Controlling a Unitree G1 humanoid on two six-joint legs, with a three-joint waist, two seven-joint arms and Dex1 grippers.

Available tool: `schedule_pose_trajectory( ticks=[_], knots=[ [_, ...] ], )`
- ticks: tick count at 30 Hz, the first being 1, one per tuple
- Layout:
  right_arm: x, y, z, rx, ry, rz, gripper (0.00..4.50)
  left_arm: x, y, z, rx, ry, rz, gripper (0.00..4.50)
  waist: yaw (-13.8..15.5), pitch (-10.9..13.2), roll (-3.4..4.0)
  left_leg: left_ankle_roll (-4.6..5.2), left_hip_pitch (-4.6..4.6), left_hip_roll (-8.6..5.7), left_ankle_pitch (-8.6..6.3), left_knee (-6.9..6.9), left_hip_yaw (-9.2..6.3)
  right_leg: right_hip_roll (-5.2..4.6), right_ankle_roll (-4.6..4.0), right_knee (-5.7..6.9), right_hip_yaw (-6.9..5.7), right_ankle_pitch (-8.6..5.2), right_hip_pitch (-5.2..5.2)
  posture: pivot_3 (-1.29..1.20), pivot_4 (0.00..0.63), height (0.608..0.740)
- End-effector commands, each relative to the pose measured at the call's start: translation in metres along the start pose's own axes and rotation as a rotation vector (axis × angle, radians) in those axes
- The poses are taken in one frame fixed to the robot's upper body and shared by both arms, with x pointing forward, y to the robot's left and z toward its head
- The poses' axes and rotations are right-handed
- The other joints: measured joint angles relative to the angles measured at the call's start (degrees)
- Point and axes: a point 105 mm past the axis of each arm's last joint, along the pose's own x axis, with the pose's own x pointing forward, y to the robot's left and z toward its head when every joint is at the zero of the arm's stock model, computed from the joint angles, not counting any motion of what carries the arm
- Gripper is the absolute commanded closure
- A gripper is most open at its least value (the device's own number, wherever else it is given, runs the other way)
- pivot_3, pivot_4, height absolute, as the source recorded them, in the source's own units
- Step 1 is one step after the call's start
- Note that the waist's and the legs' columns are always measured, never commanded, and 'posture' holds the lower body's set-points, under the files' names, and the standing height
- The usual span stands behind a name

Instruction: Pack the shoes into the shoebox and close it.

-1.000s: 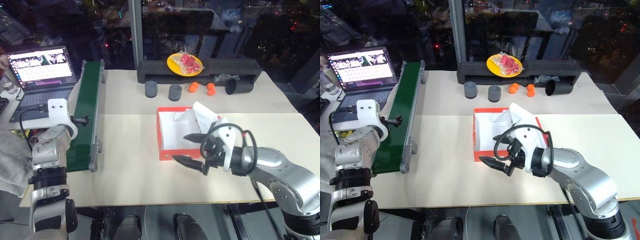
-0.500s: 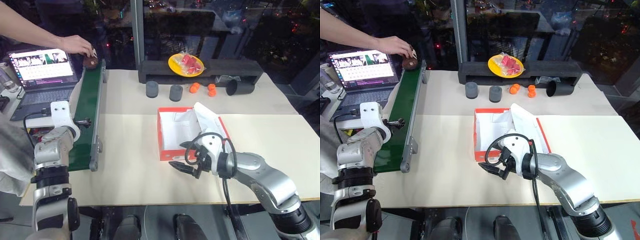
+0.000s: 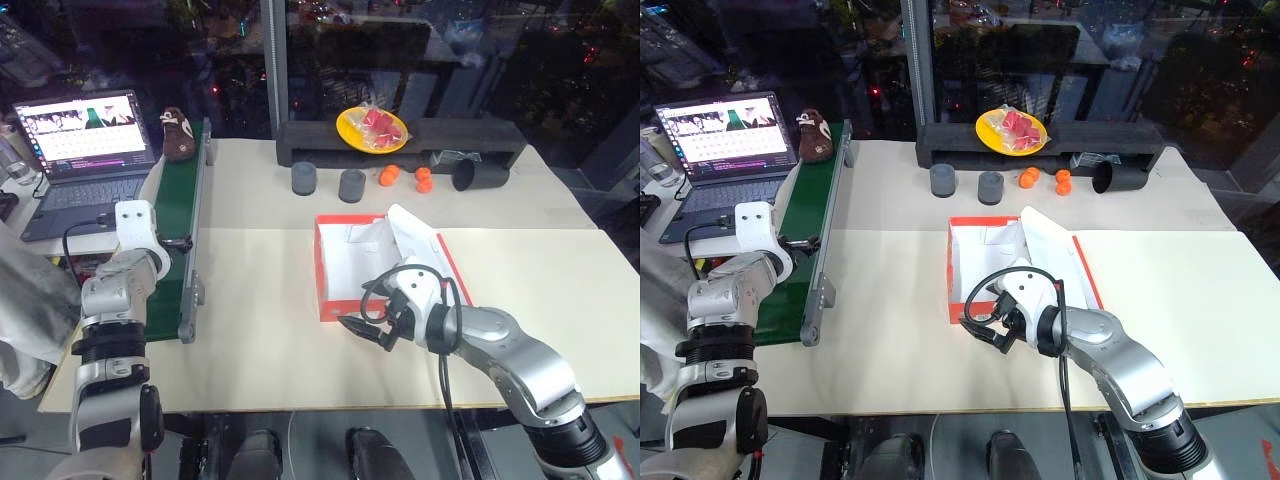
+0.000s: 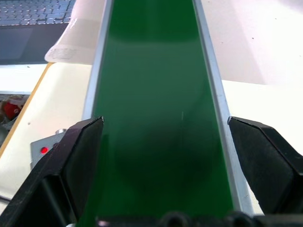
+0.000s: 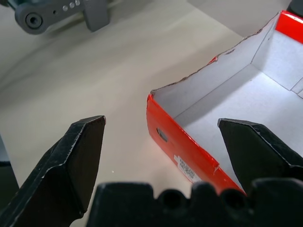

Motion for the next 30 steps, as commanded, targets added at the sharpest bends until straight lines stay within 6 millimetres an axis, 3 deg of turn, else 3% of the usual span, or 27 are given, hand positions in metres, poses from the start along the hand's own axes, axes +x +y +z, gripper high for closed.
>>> schedule_pose_trajectory(
  ticks=[1,15,26,30],
  knots=[
    [-0.001,-0.008,0.004,-0.017,-0.019,-0.054,0.01,-0.002,0.001,0.025,0.014,-0.073,0.004,0.00,0.0,0.0,0.00,0.00,0.00,0.00,0.00,0.00,0.00,0.00,0.00,0.00,0.00,0.00,0.00,0.00,0.150,0.740],
    [0.005,-0.010,0.006,0.010,-0.031,-0.086,0.01,-0.009,0.005,0.043,0.071,0.058,0.012,0.00,-0.1,0.0,-0.01,0.00,0.01,0.00,0.00,0.00,-0.01,0.02,0.01,0.03,-0.01,0.00,-0.01,0.00,0.150,0.740],
    [0.006,-0.013,0.005,0.019,-0.031,-0.104,0.01,-0.011,0.006,0.058,0.049,0.011,0.030,0.00,-0.1,0.0,-0.02,0.00,0.00,0.00,0.00,0.00,-0.01,0.02,0.00,0.04,-0.01,0.00,-0.01,0.00,0.150,0.740],
    [0.006,-0.014,0.004,0.024,-0.027,-0.109,0.01,-0.014,0.014,0.072,0.034,-0.039,0.068,0.00,-0.1,0.0,-0.02,0.00,0.00,0.01,0.00,0.00,-0.01,0.03,0.00,0.06,-0.01,0.00,-0.02,0.00,0.150,0.740]
  ],
)
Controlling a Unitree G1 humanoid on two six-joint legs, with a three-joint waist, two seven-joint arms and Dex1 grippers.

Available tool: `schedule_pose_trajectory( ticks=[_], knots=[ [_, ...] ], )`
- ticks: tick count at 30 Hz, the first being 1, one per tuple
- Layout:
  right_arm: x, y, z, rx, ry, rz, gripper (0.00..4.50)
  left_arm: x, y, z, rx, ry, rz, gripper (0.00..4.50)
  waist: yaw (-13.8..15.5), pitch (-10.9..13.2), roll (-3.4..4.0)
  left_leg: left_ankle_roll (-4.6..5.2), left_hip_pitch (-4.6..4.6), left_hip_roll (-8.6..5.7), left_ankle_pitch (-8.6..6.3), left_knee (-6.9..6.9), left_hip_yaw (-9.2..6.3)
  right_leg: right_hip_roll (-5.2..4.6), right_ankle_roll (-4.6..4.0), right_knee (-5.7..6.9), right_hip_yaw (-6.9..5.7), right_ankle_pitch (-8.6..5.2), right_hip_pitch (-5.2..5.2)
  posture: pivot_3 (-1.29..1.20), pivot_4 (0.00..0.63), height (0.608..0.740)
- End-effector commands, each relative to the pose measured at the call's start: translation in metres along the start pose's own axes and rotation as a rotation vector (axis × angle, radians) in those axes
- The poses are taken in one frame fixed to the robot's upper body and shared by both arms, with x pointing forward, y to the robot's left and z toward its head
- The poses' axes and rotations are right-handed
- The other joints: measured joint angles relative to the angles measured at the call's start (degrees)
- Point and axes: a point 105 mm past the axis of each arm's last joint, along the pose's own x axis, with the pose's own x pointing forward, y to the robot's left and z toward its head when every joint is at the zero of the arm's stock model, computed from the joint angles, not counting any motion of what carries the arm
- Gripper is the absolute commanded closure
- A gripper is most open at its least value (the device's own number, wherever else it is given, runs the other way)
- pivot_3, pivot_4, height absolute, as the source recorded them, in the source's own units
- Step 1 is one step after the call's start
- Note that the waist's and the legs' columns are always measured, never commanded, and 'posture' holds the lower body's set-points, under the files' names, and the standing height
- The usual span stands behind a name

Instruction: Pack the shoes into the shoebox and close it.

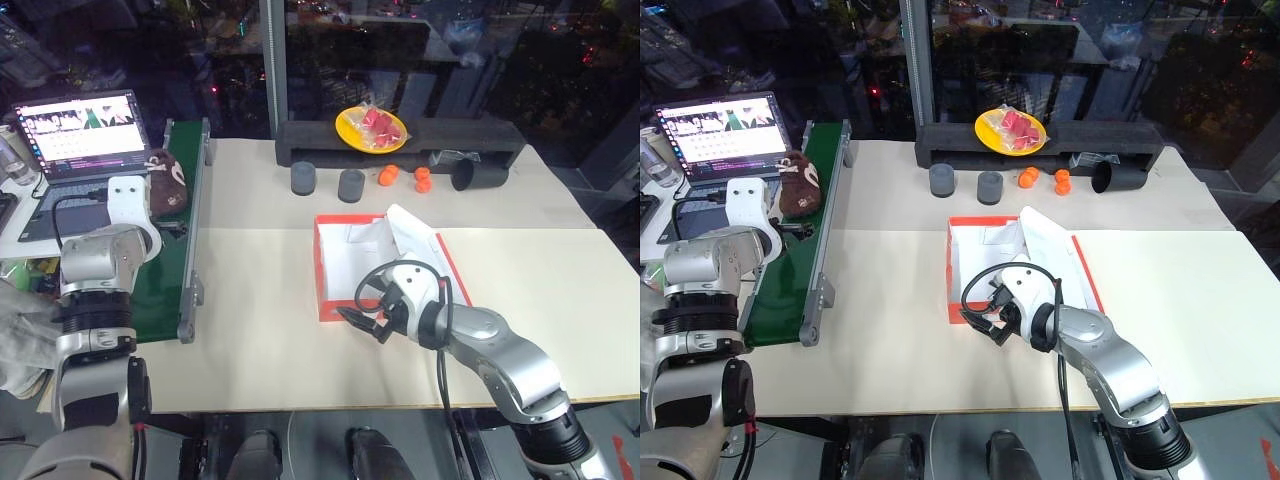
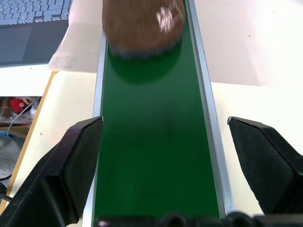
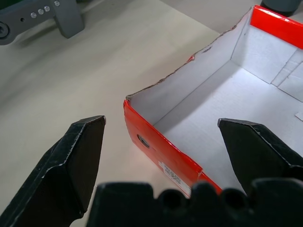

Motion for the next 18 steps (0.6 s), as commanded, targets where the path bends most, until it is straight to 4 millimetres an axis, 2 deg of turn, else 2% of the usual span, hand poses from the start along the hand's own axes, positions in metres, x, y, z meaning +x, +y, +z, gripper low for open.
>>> schedule_pose_trajectory(
  ticks=[1,4,7,14,18],
  knots=[
    [-0.003,-0.005,0.006,-0.014,-0.017,-0.027,0.01,-0.012,0.014,0.039,-0.016,-0.134,0.059,0.00,0.1,0.0,0.00,0.00,0.00,0.00,0.00,0.00,0.00,0.00,0.00,0.00,0.00,0.00,0.00,0.00,0.150,0.740],
    [-0.002,-0.006,0.005,-0.012,-0.016,-0.032,0.01,-0.014,0.017,0.045,-0.022,-0.149,0.072,0.00,0.1,0.0,-0.01,0.00,-0.01,-0.01,0.00,0.00,0.00,-0.01,0.00,-0.01,0.00,0.00,0.00,0.00,0.150,0.740],
    [-0.002,-0.006,0.007,-0.009,-0.022,-0.037,0.01,-0.012,0.015,0.040,-0.022,-0.134,0.066,0.00,0.1,0.0,-0.01,0.00,-0.01,-0.01,0.00,0.00,0.00,-0.01,0.00,0.00,0.00,0.00,0.00,0.00,0.150,0.740],
    [-0.004,-0.009,0.009,-0.007,-0.032,-0.054,0.01,0.001,0.003,-0.008,-0.108,0.029,0.022,0.00,0.1,0.0,-0.01,0.00,0.00,-0.02,0.00,0.00,0.01,-0.01,0.00,0.02,0.00,0.00,0.01,0.00,0.150,0.740],
    [-0.006,-0.011,0.009,-0.004,-0.033,-0.064,0.01,0.003,-0.001,-0.023,-0.121,0.080,0.019,0.00,0.1,0.0,-0.01,0.00,0.02,-0.01,0.00,0.00,-0.01,0.00,0.00,0.04,0.00,0.00,0.01,0.00,0.150,0.740]
  ],
)
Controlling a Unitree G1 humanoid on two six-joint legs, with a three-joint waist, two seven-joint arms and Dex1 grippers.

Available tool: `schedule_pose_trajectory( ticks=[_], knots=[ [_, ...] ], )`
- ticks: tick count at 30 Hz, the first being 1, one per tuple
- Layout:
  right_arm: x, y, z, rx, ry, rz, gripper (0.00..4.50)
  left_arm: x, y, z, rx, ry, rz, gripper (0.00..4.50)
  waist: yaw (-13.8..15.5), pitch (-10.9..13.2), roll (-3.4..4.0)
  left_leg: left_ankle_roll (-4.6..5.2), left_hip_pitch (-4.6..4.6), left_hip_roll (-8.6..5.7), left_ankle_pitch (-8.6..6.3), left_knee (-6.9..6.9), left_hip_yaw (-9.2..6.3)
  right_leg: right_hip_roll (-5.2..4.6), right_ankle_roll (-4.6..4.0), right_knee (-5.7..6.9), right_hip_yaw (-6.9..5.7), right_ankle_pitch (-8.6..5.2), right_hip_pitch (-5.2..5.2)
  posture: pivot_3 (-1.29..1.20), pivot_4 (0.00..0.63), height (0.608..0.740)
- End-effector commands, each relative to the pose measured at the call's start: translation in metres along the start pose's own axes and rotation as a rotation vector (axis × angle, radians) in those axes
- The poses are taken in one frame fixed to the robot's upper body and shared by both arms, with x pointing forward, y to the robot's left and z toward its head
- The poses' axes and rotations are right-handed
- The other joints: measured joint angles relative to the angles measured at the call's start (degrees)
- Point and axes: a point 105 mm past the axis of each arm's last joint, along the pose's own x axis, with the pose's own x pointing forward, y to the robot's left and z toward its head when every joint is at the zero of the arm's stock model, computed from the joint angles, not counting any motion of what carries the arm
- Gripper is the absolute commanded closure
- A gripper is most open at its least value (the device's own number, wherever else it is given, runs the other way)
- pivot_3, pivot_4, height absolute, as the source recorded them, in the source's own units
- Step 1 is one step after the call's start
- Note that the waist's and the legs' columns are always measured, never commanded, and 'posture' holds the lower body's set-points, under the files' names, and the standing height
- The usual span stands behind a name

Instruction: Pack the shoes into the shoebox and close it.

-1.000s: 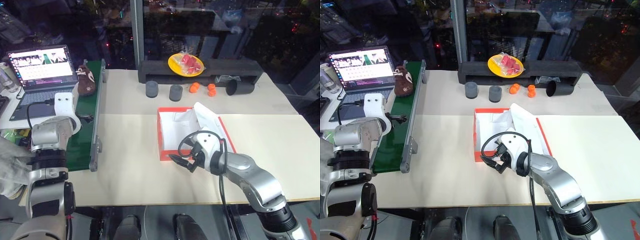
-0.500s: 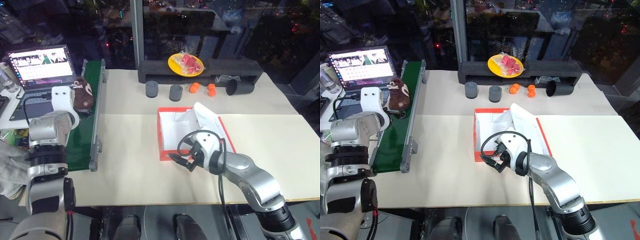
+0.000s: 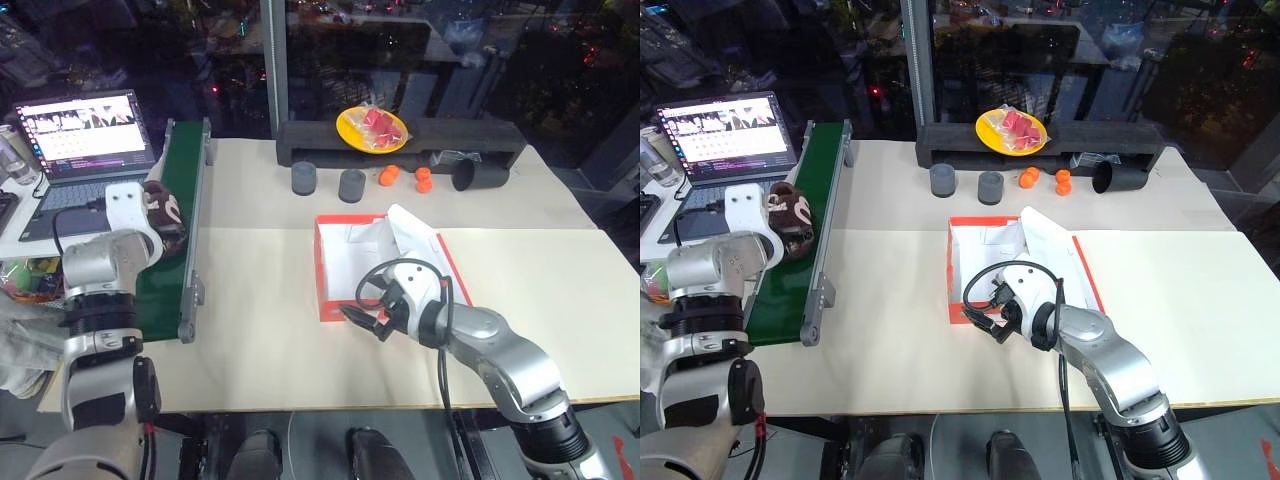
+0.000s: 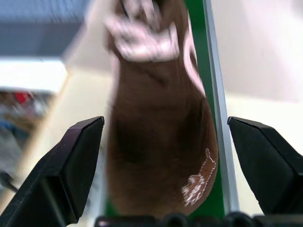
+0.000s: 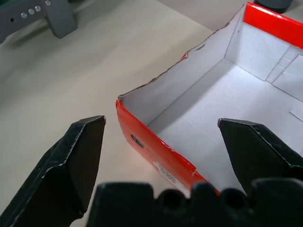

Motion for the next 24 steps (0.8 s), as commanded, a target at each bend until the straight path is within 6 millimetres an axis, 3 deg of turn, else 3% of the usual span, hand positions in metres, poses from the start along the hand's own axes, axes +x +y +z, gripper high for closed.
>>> schedule_pose_trajectory(
  ticks=[1,4,12,13,21,24],
  knots=[
    [-0.0052,-0.0063,0.0104,-0.017,-0.034,-0.033,0.01,0.0002,-0.0023,-0.0047,-0.028,0.022,-0.008,0.00,0.1,0.0,0.00,0.00,0.01,0.00,0.00,0.00,0.00,0.00,0.00,0.02,0.00,0.00,0.01,0.00,0.150,0.740],
    [-0.0056,-0.0070,0.0104,-0.017,-0.033,-0.036,0.00,-0.0014,-0.0048,0.0012,-0.037,-0.010,-0.018,0.71,0.3,0.0,-0.01,-0.01,0.05,-0.03,0.01,0.02,-0.01,-0.01,0.00,0.03,-0.01,0.00,0.06,0.00,0.150,0.740],
    [-0.0066,-0.0078,0.0115,-0.016,-0.036,-0.040,0.00,-0.0014,-0.0068,0.0022,-0.046,-0.004,-0.018,3.20,0.5,0.0,-0.01,-0.03,0.08,-0.04,0.02,0.04,-0.01,-0.02,0.00,0.05,-0.01,0.00,0.10,0.00,0.150,0.740],
    [-0.0068,-0.0079,0.0120,-0.015,-0.037,-0.040,0.00,-0.0013,-0.0069,0.0021,-0.048,-0.002,-0.017,3.36,0.6,0.0,-0.02,-0.03,0.09,-0.04,0.02,0.04,-0.02,-0.02,0.00,0.05,-0.01,0.00,0.10,0.00,0.150,0.740],
    [-0.0073,-0.0099,0.0121,-0.016,-0.033,-0.047,0.00,0.0008,-0.0096,-0.0008,-0.057,0.007,-0.020,3.36,0.9,0.0,-0.02,-0.03,0.09,-0.04,0.02,0.04,-0.02,-0.02,0.00,0.05,-0.01,0.00,0.10,0.00,0.150,0.740],
    [-0.0079,-0.0110,0.0133,-0.017,-0.035,-0.049,0.00,0.0006,-0.0122,0.0024,-0.061,-0.023,-0.037,4.01,1.1,0.0,-0.02,-0.03,0.09,-0.04,0.02,0.04,-0.02,-0.02,0.00,0.05,-0.01,0.00,0.10,0.00,0.150,0.740]
  ],
)
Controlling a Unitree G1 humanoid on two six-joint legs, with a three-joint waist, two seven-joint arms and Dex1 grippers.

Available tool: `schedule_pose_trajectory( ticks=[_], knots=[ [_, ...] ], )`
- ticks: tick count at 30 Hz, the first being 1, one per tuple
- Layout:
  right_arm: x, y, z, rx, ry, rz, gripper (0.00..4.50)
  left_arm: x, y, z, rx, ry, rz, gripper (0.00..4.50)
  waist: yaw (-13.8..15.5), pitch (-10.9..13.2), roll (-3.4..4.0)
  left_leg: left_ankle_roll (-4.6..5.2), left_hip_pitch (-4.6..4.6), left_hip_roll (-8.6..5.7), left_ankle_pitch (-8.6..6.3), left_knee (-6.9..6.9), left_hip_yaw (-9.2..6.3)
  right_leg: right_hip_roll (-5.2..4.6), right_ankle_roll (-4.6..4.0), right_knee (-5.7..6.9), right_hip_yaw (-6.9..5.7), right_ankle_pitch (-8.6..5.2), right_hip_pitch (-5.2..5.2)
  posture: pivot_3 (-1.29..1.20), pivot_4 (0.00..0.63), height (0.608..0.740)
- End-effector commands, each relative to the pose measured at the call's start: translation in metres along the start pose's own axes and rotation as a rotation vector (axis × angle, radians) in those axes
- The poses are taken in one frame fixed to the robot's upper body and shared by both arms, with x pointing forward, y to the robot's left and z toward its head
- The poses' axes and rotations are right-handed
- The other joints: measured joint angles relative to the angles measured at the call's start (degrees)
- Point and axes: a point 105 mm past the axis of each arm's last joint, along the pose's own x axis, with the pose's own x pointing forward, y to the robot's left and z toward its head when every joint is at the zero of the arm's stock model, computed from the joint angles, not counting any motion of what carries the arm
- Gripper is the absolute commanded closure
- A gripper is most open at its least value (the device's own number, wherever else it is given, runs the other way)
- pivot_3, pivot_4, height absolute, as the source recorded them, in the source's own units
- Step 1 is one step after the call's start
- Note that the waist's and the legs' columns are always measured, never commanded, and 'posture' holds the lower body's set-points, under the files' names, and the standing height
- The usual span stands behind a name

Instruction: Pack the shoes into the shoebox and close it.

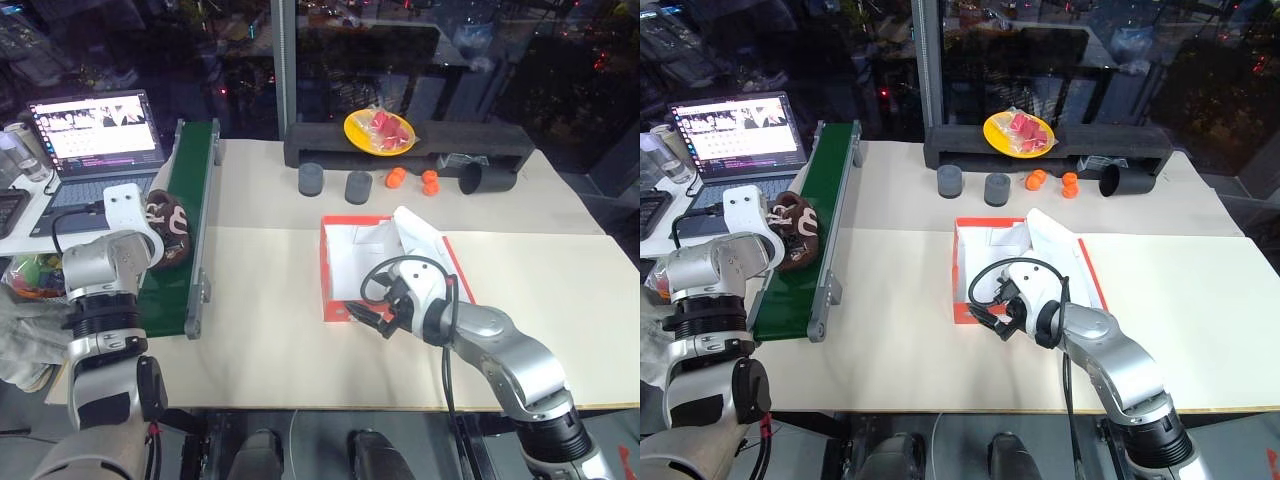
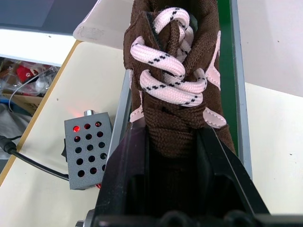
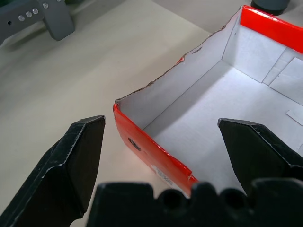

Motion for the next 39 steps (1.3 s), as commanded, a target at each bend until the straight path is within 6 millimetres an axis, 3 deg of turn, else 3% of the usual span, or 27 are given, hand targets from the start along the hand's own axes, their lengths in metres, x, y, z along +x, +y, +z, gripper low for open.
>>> schedule_pose_trajectory(
  ticks=[1,4,8,13,17,23,33,36,39],
  knots=[
    [-0.005,-0.005,0.014,-0.030,-0.042,-0.025,0.00,0.002,-0.010,0.001,-0.009,-0.018,-0.048,4.16,0.2,0.0,0.00,0.00,0.00,0.00,0.00,0.00,0.00,0.00,0.00,0.00,0.00,0.00,0.00,0.00,0.150,0.740],
    [-0.005,-0.005,0.015,-0.030,-0.045,-0.025,0.00,0.001,-0.017,0.004,0.004,-0.044,-0.079,4.37,0.6,0.0,0.00,0.00,-0.01,0.00,0.00,0.00,0.00,0.00,0.00,0.00,0.00,0.00,-0.01,0.00,0.150,0.740],
    [-0.003,-0.010,0.029,0.048,-0.112,-0.034,0.00,-0.017,-0.052,0.046,-0.073,-0.304,-0.272,4.38,0.8,0.0,-0.02,-0.01,-0.09,0.00,0.01,0.01,-0.01,-0.01,-0.01,-0.05,-0.03,0.00,-0.03,0.00,0.150,0.740],
    [0.003,-0.035,0.071,0.492,-0.327,-0.041,0.00,-0.068,-0.114,0.078,-0.230,-0.509,-0.681,4.38,0.3,0.0,-0.08,-0.02,-0.53,0.08,0.01,0.07,-0.03,0.01,-0.11,-0.09,-0.04,0.10,-0.39,0.00,0.150,0.740],
    [0.003,-0.045,0.103,0.666,-0.440,0.002,0.00,-0.097,-0.168,0.054,-0.253,-0.402,-0.968,4.38,0.2,0.0,-0.07,-0.02,-0.64,0.12,0.01,0.01,-0.08,0.04,-0.12,-0.01,-0.07,0.13,-0.56,0.00,0.150,0.740],
    [0.010,-0.052,0.118,0.717,-0.425,-0.005,0.00,-0.126,-0.212,0.026,-0.207,-0.296,-1.168,4.38,-1.0,0.0,-0.05,0.00,-0.66,0.09,0.02,0.02,-0.10,0.05,-0.12,0.01,-0.07,0.13,-0.60,0.00,0.150,0.740],
    [0.019,-0.046,0.112,0.741,-0.375,-0.018,0.00,-0.130,-0.226,0.025,-0.168,-0.287,-1.217,4.38,-2.4,0.0,-0.03,0.00,-0.66,0.09,0.02,0.02,-0.14,0.09,-0.11,0.00,-0.06,0.12,-0.60,0.00,0.150,0.740],
    [0.018,-0.050,0.106,0.772,-0.384,-0.049,0.69,-0.126,-0.223,0.024,-0.152,-0.290,-1.199,4.38,-2.5,0.0,-0.03,0.01,-0.66,0.09,0.03,0.01,-0.16,0.09,-0.11,-0.01,-0.06,0.12,-0.60,0.00,0.150,0.740],
    [0.017,-0.049,0.108,0.771,-0.396,-0.046,1.72,-0.127,-0.224,0.023,-0.125,-0.296,-1.203,4.38,-2.5,0.0,-0.03,0.01,-0.71,0.09,0.03,0.02,-0.17,0.09,-0.11,-0.02,-0.07,0.12,-0.62,0.00,0.150,0.740]
  ],
)
